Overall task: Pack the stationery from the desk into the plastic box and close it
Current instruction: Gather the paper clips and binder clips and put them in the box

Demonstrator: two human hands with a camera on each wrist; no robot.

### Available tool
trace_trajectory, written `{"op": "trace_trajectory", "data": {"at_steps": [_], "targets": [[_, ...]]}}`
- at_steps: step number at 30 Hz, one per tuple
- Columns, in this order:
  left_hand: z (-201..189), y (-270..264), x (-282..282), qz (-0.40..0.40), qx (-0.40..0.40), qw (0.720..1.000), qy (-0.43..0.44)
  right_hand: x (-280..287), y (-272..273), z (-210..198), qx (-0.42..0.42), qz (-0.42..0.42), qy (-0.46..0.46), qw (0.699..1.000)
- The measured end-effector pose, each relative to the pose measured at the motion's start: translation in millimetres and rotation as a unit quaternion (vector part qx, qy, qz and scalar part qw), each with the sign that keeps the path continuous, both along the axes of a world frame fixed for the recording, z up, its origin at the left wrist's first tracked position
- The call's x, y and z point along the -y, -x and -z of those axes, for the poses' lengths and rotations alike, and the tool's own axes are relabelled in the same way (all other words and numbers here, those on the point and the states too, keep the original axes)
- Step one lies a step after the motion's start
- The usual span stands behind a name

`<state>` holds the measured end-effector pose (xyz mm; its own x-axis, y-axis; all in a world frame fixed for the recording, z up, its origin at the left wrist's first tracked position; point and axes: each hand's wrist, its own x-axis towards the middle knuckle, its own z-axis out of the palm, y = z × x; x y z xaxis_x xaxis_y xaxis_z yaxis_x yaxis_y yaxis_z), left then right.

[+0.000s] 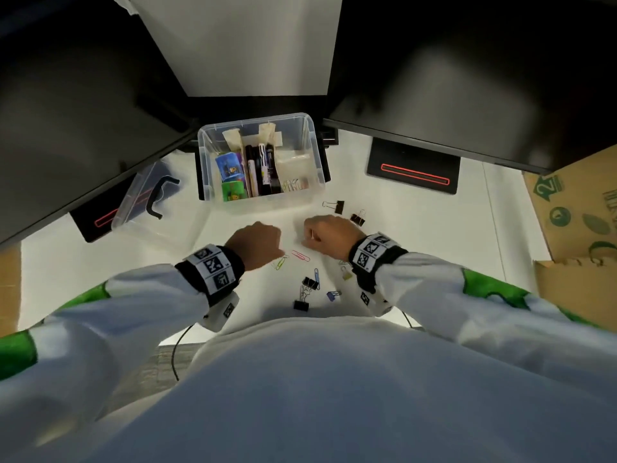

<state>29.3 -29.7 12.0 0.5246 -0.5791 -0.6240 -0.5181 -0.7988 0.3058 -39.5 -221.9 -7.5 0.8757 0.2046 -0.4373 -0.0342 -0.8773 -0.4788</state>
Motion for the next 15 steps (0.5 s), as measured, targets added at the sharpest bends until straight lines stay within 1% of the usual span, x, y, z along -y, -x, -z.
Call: {"op": "trace_trajectory", "data": {"at_steps": [1, 2, 4, 8, 10, 13, 15], "targets": [[10, 6, -4, 0.011, 0.008, 0.998, -0.054, -7, 0, 11, -0.027, -0.018, 0.018, 0.999], [19, 11, -6, 0.013, 0.011, 0.996, -0.087, -14, 1, 21, -0.046, -0.038, 0.039, 0.997], [34, 22, -6, 0.003, 0.017, 0.994, -0.104, -29, 2, 35, -0.054, -0.070, 0.071, 0.993], [55, 37, 0, -0.043, 0.046, 0.995, -0.079, -42, 4, 48, -0.017, -0.082, 0.115, 0.990], [61, 38, -3, -0.049, 0.044, 0.996, -0.061, -41, 5, 48, -0.025, -0.095, 0.128, 0.987], [66, 35, -12, -0.040, 0.038, 0.998, -0.029, -33, 9, 48, -0.049, -0.094, 0.125, 0.986], [67, 33, -16, -0.020, 0.041, 0.999, -0.023, -25, 13, 50, -0.060, -0.081, 0.116, 0.988]]}}
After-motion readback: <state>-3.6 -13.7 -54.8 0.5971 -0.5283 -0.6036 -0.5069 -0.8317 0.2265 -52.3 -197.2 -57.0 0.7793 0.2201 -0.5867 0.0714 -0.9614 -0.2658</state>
